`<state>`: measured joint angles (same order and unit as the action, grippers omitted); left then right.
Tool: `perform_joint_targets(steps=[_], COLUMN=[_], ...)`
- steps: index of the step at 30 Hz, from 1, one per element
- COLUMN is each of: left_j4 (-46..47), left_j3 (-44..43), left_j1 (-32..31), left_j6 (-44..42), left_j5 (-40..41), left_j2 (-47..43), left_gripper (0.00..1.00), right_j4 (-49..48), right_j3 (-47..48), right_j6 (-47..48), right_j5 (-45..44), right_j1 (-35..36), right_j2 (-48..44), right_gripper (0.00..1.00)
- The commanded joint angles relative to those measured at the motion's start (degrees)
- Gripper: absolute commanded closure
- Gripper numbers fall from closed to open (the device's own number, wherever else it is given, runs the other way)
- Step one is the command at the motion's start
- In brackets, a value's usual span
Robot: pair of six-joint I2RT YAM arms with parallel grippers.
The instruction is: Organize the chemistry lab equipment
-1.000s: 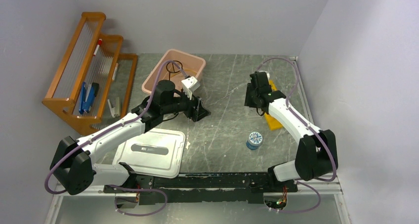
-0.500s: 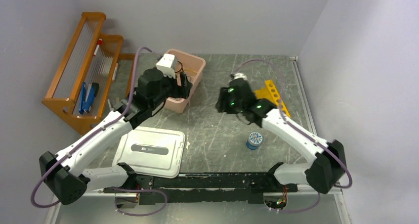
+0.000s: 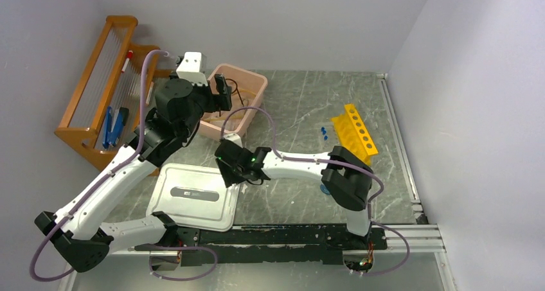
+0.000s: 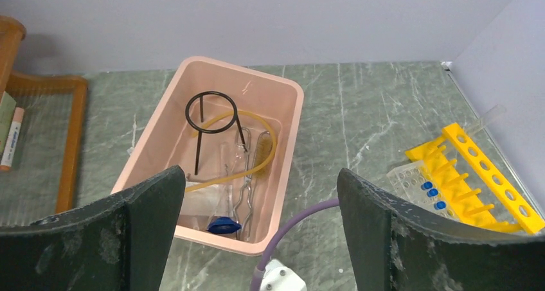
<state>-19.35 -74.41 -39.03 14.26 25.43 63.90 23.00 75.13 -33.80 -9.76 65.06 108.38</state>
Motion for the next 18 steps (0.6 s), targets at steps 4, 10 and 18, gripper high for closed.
perform_joint_targets(steps=[4, 10, 18], left_j4=[-1.38, -1.67, -1.61], left_j3=[0.51, 0.89, 1.08], left_j1=[0.62, 1.05, 1.32], left_j6=[-0.93, -0.07, 0.75], left_j5=[0.84, -1.10, -2.59], left_j2=[-1.32, -0.93, -0.09], left_gripper=[0.08, 0.08, 0.08], right_j4=[-1.07, -1.10, -0.51], right_j3=[3.88, 4.27, 2.39], right_j6=[1.02, 4.44, 7.04], right_j5=[-5.46, -6.54, -10.42], right_j1=[0.15, 0.08, 0.06], right_j2=[4.18, 7.09, 7.62], right_gripper=[0.47, 0.62, 0.73])
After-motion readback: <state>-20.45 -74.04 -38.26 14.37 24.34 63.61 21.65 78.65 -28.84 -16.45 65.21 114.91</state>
